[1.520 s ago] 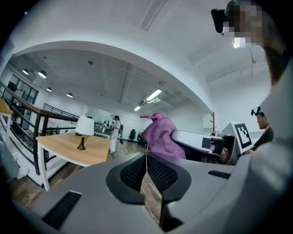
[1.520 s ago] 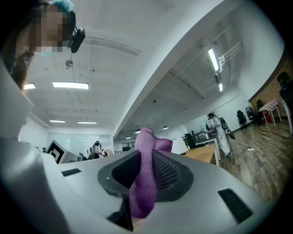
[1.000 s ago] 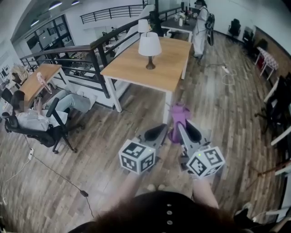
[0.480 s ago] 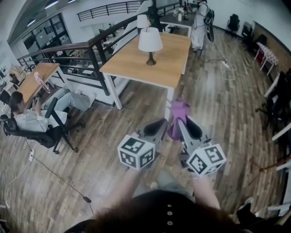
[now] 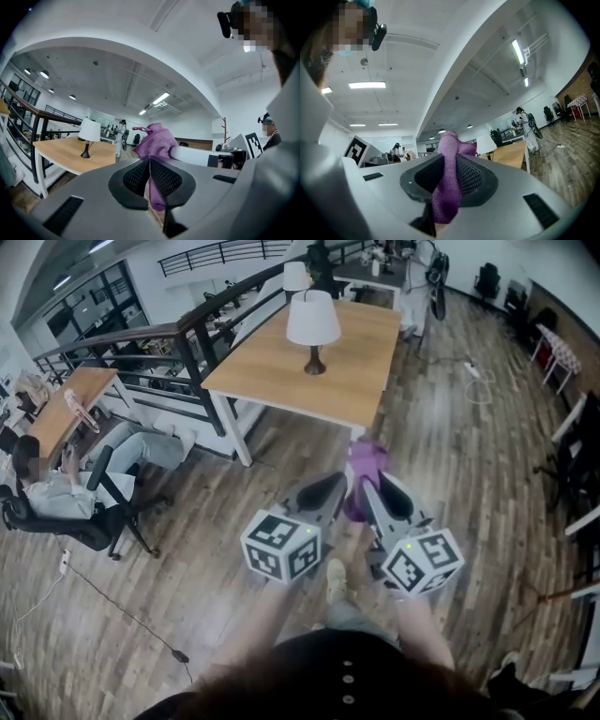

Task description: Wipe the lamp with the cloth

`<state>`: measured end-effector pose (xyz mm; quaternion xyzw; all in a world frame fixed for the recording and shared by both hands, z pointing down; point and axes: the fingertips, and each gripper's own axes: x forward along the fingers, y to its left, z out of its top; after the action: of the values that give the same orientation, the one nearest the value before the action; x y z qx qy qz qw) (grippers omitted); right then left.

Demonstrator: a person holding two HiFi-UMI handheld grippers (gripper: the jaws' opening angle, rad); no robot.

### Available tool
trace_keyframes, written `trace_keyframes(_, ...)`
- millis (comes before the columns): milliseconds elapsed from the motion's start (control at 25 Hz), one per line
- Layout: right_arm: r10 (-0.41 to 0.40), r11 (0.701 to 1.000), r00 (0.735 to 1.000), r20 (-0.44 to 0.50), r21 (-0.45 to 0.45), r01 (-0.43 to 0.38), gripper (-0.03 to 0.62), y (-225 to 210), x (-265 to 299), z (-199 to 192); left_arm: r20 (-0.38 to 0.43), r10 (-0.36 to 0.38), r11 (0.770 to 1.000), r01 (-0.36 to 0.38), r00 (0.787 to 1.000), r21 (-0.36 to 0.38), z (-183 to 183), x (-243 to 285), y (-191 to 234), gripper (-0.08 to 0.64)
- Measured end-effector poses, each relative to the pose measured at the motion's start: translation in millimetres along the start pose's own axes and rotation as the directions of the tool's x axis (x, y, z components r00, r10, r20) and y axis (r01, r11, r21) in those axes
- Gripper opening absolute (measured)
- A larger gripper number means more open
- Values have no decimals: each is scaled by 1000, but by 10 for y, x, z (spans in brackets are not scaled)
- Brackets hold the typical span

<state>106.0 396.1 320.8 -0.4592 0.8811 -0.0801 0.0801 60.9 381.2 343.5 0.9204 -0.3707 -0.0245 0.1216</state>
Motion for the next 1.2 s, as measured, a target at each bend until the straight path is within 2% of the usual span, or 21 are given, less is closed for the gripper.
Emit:
trace_keyframes(320, 39, 999, 999, -11, 11, -39, 86, -689, 865, 98, 2, 48, 999, -48, 999, 8, 254, 717, 706, 15)
trace_keyframes(560, 70, 997, 997, 19, 39, -71, 86, -1155, 1405, 292, 24, 87, 996, -87, 996, 15, 500, 1280, 1149, 15)
trace_keyframes(840, 69, 997, 998, 9, 17, -69, 86, -1668, 1805, 356, 19, 97, 995, -98, 995, 9, 532, 1822, 1452, 15)
trace_keyframes(1080, 67, 997, 998, -14, 46, -66, 86, -1880, 2055, 211, -5, 120, 993, -120, 993, -6, 443, 2064, 1705, 15)
trace_keyframes(1200, 64, 997, 998, -4, 44, -63, 86, -2005, 2233, 245, 5, 130, 991, -130, 991, -1, 514, 2182, 1880, 15)
